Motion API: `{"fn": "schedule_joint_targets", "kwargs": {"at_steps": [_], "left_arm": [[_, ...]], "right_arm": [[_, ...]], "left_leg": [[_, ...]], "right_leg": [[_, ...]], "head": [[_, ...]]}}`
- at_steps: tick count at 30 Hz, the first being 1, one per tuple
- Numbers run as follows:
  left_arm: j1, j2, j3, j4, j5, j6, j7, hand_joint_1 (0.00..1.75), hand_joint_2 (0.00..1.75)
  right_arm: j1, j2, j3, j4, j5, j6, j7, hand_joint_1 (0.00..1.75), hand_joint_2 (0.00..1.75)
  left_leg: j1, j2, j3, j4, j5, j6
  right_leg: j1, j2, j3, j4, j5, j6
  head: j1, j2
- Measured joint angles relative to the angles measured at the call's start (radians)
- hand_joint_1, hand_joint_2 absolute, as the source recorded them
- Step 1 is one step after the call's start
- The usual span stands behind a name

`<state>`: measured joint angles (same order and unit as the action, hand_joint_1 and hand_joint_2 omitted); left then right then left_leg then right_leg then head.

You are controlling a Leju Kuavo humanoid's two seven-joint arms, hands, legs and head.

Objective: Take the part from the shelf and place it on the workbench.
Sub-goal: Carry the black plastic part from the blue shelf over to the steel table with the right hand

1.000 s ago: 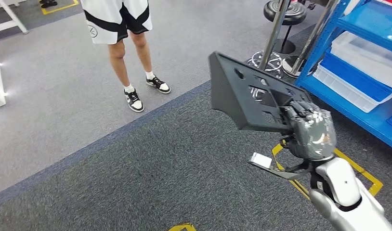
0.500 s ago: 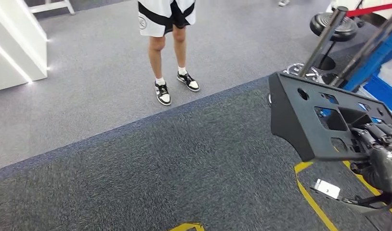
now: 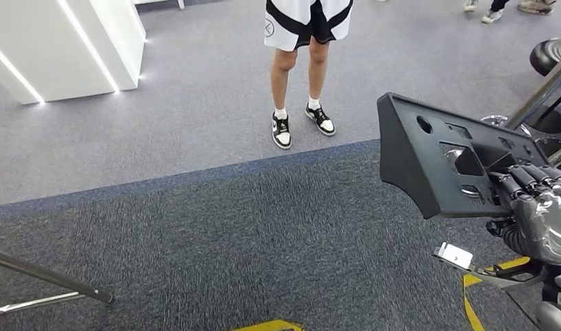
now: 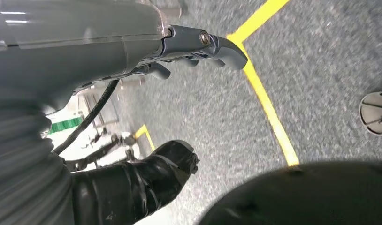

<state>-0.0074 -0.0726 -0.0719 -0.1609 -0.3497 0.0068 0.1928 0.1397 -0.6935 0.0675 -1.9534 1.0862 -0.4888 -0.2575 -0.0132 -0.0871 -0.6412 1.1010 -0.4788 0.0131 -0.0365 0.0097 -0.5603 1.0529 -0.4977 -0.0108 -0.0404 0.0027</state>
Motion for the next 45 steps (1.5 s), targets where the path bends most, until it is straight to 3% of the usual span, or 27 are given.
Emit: {"fn": "schedule_joint_targets", "kwargs": {"at_steps": [2,4,5,6,8,10,13,15,17,19,20,22,23,24,26,28,30,32,34,35,36,37,39,41,43,44,45], "left_arm": [[-0.001,0.000,0.000,0.000,-0.001,0.001,-0.001,0.00,1.75],[-0.002,-0.001,0.001,0.000,-0.001,0.001,-0.001,0.00,1.75],[-0.002,-0.001,0.001,0.000,-0.002,0.001,-0.002,0.00,1.75],[-0.002,-0.001,0.001,0.000,-0.002,0.001,-0.002,0.00,1.75],[-0.002,-0.001,0.001,0.000,-0.003,0.002,-0.002,0.00,1.75],[-0.002,0.000,0.001,0.000,-0.004,0.003,-0.005,0.00,1.75],[0.004,0.001,0.007,0.000,0.010,0.008,-0.011,0.00,1.75],[0.005,0.005,0.016,0.000,0.027,0.010,-0.021,0.00,1.75],[0.004,0.013,0.028,0.000,0.042,0.012,-0.039,0.00,1.75],[0.003,0.021,0.037,0.000,0.050,0.011,-0.053,0.00,1.75],[0.003,0.023,0.041,0.000,0.052,0.010,-0.056,0.00,1.75],[0.004,0.026,0.047,0.000,0.053,0.009,-0.059,0.00,1.75],[0.006,0.028,0.049,0.000,0.053,0.009,-0.060,0.00,1.75],[0.007,0.030,0.051,0.000,0.053,0.009,-0.061,0.00,1.75],[0.013,0.034,0.053,0.000,0.053,0.009,-0.061,0.00,1.75],[0.021,0.037,0.055,0.000,0.052,0.009,-0.061,0.00,1.75],[0.025,0.040,0.055,0.000,0.046,0.004,-0.054,0.00,1.75],[0.022,0.042,0.055,0.000,0.038,-0.004,-0.044,0.00,1.75],[0.019,0.042,0.055,0.000,0.032,-0.008,-0.039,0.00,1.75],[0.019,0.043,0.055,0.000,0.029,-0.008,-0.039,0.00,1.75],[0.019,0.044,0.054,0.000,0.027,-0.008,-0.039,0.00,1.75],[0.020,0.046,0.053,0.000,0.025,-0.008,-0.040,0.00,1.75],[0.020,0.052,0.050,0.000,0.022,-0.008,-0.043,0.00,1.75],[0.020,0.056,0.049,0.000,0.018,-0.008,-0.046,0.00,1.75],[0.021,0.059,0.048,0.000,0.015,-0.009,-0.046,0.00,1.75],[0.022,0.060,0.048,0.000,0.015,-0.010,-0.046,0.00,1.75],[0.022,0.061,0.047,0.000,0.014,-0.012,-0.045,0.00,1.75]], "right_arm": [[-0.001,0.004,0.004,0.004,-0.002,-0.005,0.000,1.75,1.75],[-0.001,0.008,0.010,0.009,-0.003,-0.006,0.000,1.75,1.75],[-0.001,0.009,0.013,0.011,-0.003,-0.006,0.000,1.75,1.75],[-0.002,0.011,0.016,0.012,-0.003,-0.006,0.000,1.75,1.75],[-0.005,0.013,0.020,0.014,-0.003,-0.007,0.000,1.75,1.75],[-0.012,0.016,0.023,0.016,-0.004,-0.010,-0.002,1.75,1.75],[-0.075,0.032,0.049,0.028,-0.004,0.012,-0.008,1.75,1.75],[-0.182,0.055,0.099,0.052,-0.004,0.063,0.010,1.75,1.75],[-0.302,0.076,0.174,0.088,-0.008,0.121,0.056,1.75,1.75],[-0.381,0.085,0.243,0.118,-0.014,0.152,0.096,1.75,1.75],[-0.409,0.088,0.270,0.129,-0.017,0.158,0.105,1.75,1.75],[-0.456,0.091,0.312,0.143,-0.022,0.160,0.115,1.75,1.75],[-0.476,0.092,0.329,0.149,-0.024,0.159,0.118,1.75,1.75],[-0.490,0.092,0.340,0.152,-0.026,0.159,0.119,1.75,1.75],[-0.508,0.092,0.356,0.158,-0.028,0.158,0.120,1.75,1.75],[-0.524,0.094,0.367,0.161,-0.030,0.157,0.121,1.75,1.75],[-0.544,0.097,0.376,0.164,-0.031,0.158,0.124,1.75,1.75],[-0.563,0.099,0.382,0.167,-0.033,0.162,0.130,1.75,1.75],[-0.574,0.098,0.388,0.171,-0.034,0.164,0.137,1.75,1.75],[-0.575,0.097,0.391,0.173,-0.034,0.164,0.139,1.75,1.75],[-0.575,0.095,0.394,0.174,-0.035,0.163,0.140,1.75,1.75],[-0.574,0.092,0.395,0.174,-0.035,0.162,0.141,1.75,1.75],[-0.573,0.084,0.397,0.174,-0.035,0.158,0.142,1.75,1.75],[-0.571,0.076,0.397,0.174,-0.034,0.156,0.143,1.75,1.75],[-0.568,0.072,0.397,0.174,-0.034,0.157,0.142,1.75,1.75],[-0.567,0.071,0.397,0.175,-0.034,0.158,0.142,1.75,1.75],[-0.566,0.070,0.397,0.176,-0.034,0.158,0.141,1.75,1.75]], "left_leg": [[0.003,0.062,-0.065,0.131,-0.063,-0.007],[0.008,0.080,-0.112,0.224,-0.090,-0.010],[0.008,0.082,-0.107,0.214,-0.074,-0.009],[0.008,0.088,-0.081,0.164,-0.044,-0.005],[-0.002,0.130,-0.003,0.017,0.012,0.010],[-0.013,0.160,0.035,-0.063,0.027,0.025],[-0.013,0.131,0.037,-0.082,0.034,0.034],[-0.005,0.113,0.051,-0.105,0.047,0.042],[-0.001,0.100,0.057,-0.113,0.056,0.048],[-0.001,0.073,0.055,-0.109,0.058,0.049],[0.000,0.055,0.055,-0.105,0.057,0.048],[0.004,0.016,0.053,-0.089,0.051,0.041],[0.005,-0.003,0.049,-0.078,0.046,0.034],[0.007,-0.020,0.041,-0.066,0.043,0.027],[0.011,-0.051,0.023,-0.054,0.043,0.012],[0.015,-0.070,0.012,-0.056,0.048,0.000],[0.012,-0.021,-0.005,-0.028,0.034,-0.008],[0.011,0.054,-0.058,0.075,-0.018,-0.014],[0.016,0.078,-0.123,0.197,-0.063,-0.017],[0.017,0.080,-0.137,0.221,-0.062,-0.016],[0.018,0.082,-0.133,0.211,-0.046,-0.015],[0.017,0.089,-0.106,0.156,-0.012,-0.011],[0.007,0.129,-0.037,0.021,0.041,0.000],[-0.006,0.156,-0.004,-0.047,0.052,0.012],[-0.011,0.138,-0.001,-0.056,0.052,0.022],[-0.008,0.126,0.005,-0.065,0.054,0.026],[-0.005,0.114,0.014,-0.075,0.057,0.032]], "right_leg": [[0.006,-0.028,0.000,-0.001,-0.001,-0.008],[0.010,-0.057,0.000,0.000,-0.002,-0.009],[0.012,-0.071,0.001,0.000,-0.004,-0.010],[0.014,-0.085,0.003,0.000,-0.005,-0.009],[0.018,-0.110,0.008,-0.001,-0.010,-0.006],[0.021,-0.132,0.013,-0.003,-0.013,0.001],[0.023,-0.152,0.021,-0.009,-0.016,0.013],[0.021,-0.101,0.008,0.027,-0.042,0.018],[0.015,-0.035,-0.043,0.137,-0.099,0.021],[0.010,-0.016,-0.096,0.242,-0.128,0.026],[0.007,-0.015,-0.104,0.249,-0.112,0.030],[-0.003,-0.001,-0.073,0.157,-0.038,0.039],[-0.008,0.024,-0.050,0.098,-0.009,0.044],[-0.012,0.048,-0.033,0.053,0.005,0.046],[-0.009,0.072,-0.025,0.027,-0.001,0.043],[-0.006,0.047,-0.024,0.022,0.000,0.031],[-0.006,0.019,-0.017,0.015,0.004,0.016],[-0.001,-0.010,-0.012,0.010,0.005,0.004],[0.007,-0.040,-0.012,0.010,0.002,-0.001],[0.009,-0.055,-0.010,0.010,0.000,-0.002],[0.011,-0.069,-0.007,0.010,-0.003,-0.002],[0.013,-0.082,-0.002,0.010,-0.007,-0.001],[0.017,-0.106,0.007,0.011,-0.016,0.004],[0.020,-0.127,0.013,0.008,-0.022,0.012],[0.022,-0.147,0.021,0.001,-0.025,0.022],[0.020,-0.143,0.026,0.000,-0.029,0.027],[0.017,-0.120,0.025,0.013,-0.041,0.031]], "head": [[-0.001,0.000],[-0.001,0.000],[-0.001,0.000],[-0.001,0.000],[-0.001,0.000],[-0.001,0.000],[-0.001,0.000],[0.001,0.000],[0.003,0.000],[0.003,0.000],[0.003,0.000],[0.003,0.000],[0.004,0.000],[0.004,0.000],[0.004,0.000],[0.004,0.000],[0.002,0.000],[-0.002,0.000],[-0.002,0.000],[-0.002,0.000],[-0.002,0.000],[-0.002,0.000],[-0.002,0.000],[-0.002,0.000],[-0.002,0.000],[-0.002,0.000],[-0.001,0.000]]}}
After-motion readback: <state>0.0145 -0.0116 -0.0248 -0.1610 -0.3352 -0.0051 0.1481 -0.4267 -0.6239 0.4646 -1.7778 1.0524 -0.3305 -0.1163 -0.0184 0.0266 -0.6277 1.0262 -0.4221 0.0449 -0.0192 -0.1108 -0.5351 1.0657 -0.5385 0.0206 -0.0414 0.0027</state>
